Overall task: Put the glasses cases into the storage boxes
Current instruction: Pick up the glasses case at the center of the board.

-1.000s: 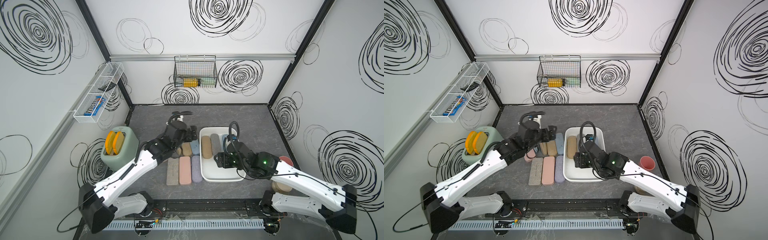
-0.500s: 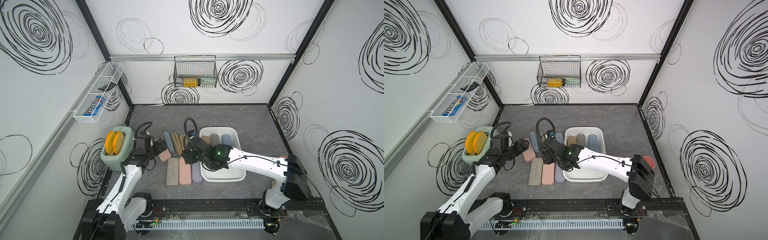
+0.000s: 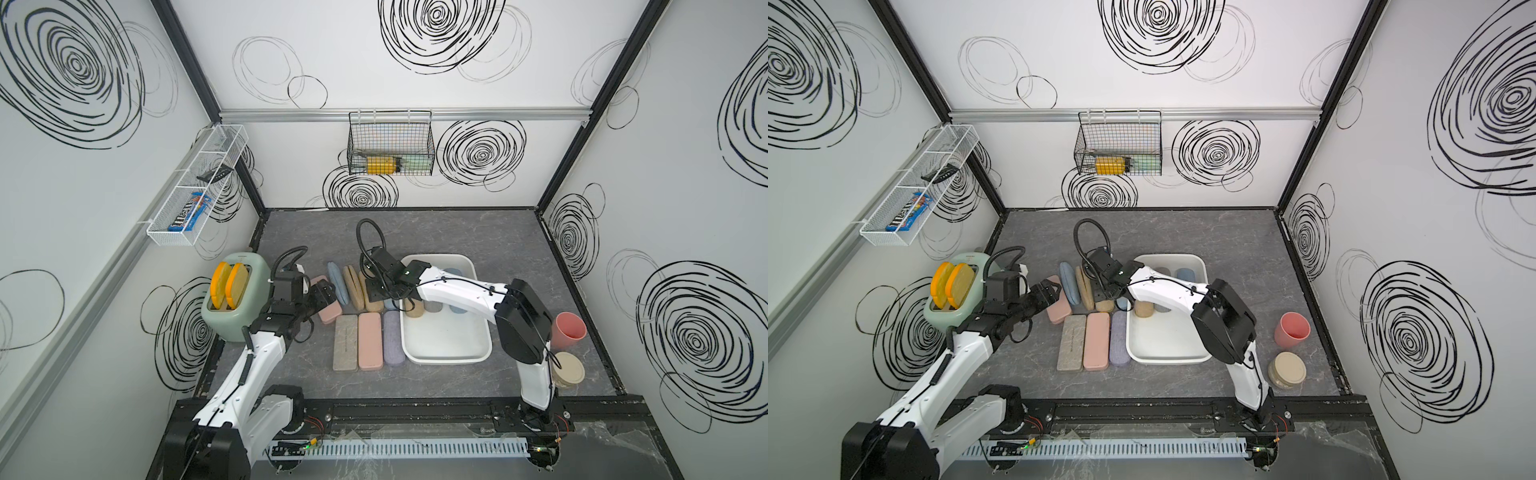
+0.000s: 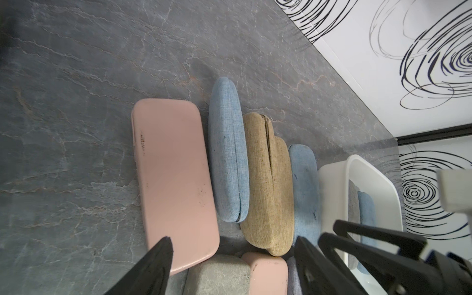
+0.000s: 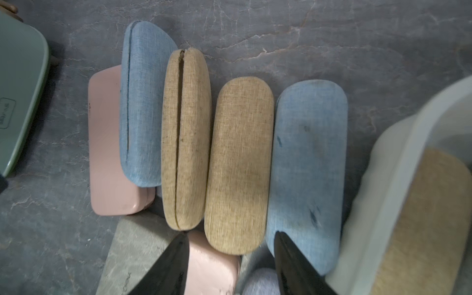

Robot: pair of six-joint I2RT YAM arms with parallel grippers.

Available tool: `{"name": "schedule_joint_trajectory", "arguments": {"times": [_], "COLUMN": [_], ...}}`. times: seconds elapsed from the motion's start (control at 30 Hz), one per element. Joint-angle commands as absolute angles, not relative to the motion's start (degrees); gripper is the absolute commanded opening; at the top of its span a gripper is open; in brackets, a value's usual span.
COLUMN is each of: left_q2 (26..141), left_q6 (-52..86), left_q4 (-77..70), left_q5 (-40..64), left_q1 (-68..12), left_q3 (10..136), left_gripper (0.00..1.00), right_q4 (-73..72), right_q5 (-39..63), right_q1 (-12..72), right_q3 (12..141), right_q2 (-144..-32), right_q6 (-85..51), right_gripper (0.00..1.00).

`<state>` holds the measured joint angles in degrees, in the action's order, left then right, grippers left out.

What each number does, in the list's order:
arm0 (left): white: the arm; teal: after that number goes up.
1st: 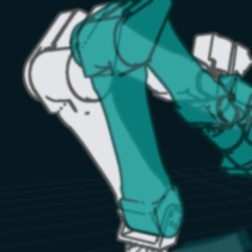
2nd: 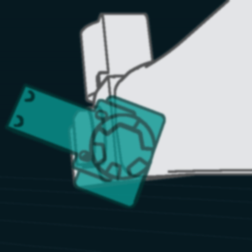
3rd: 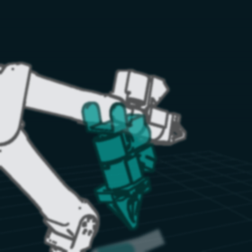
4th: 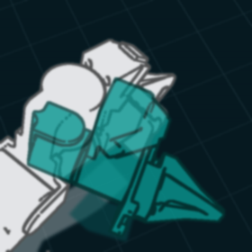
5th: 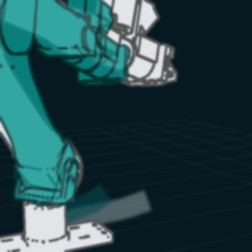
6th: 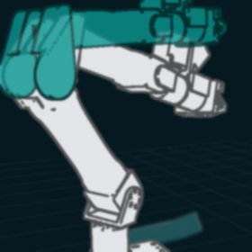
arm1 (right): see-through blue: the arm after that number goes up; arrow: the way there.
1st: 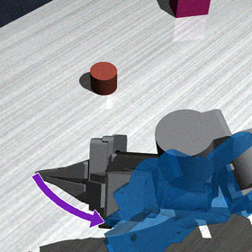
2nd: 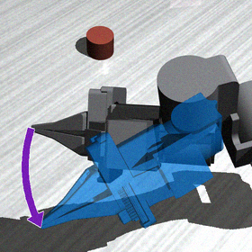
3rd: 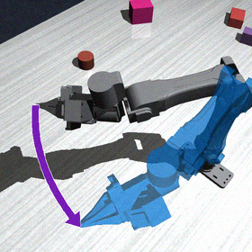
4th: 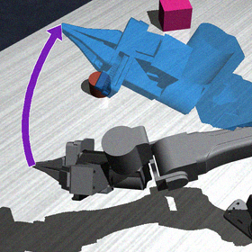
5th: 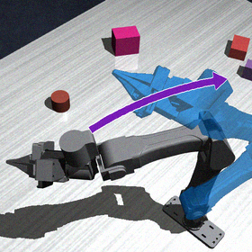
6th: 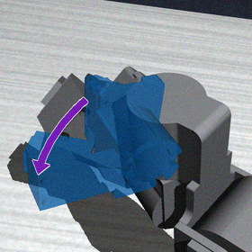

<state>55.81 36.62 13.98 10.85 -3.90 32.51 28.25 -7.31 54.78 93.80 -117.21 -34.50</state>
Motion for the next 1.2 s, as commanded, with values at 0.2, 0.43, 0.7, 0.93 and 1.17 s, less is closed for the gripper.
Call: {"name": "schedule_joint_trajectory", "arguments": {"times": [0.2,0.43,0.7,0.93,1.17], "left_q2": [57.63,57.55,58.69,58.97,59.06], "left_q6": [31.3,31.1,31.55,31.75,31.99], "left_q4": [18.88,18.22,17.32,17.58,17.71], "left_q5": [3.79,2.4,2.98,2.68,2.67], "left_q1": [-7.38,-8.47,-9.29,-9.25,-9.47], "left_q3": [37.52,36.78,36.4,36.36,36.38], "left_gripper": [0.84,0.84,0.85,0.86,0.87], "right_q4": [33.45,35.26,35.62,38.11,38.77], "right_q5": [-6.05,-7.2,-6.85,-7.41,-8.84], "right_q1": [53.67,53.44,53.47,54.44,54.79], "right_q3": [97.65,100.31,103.45,107.85,108.83], "right_q2": [-122.3,-125.79,-128.93,-132.42,-134.06], "right_q6": [-36.55,-36.42,-36.39,-36.65,-36.91], "right_gripper": [0.59,0.61,0.67,0.69,0.77]}}
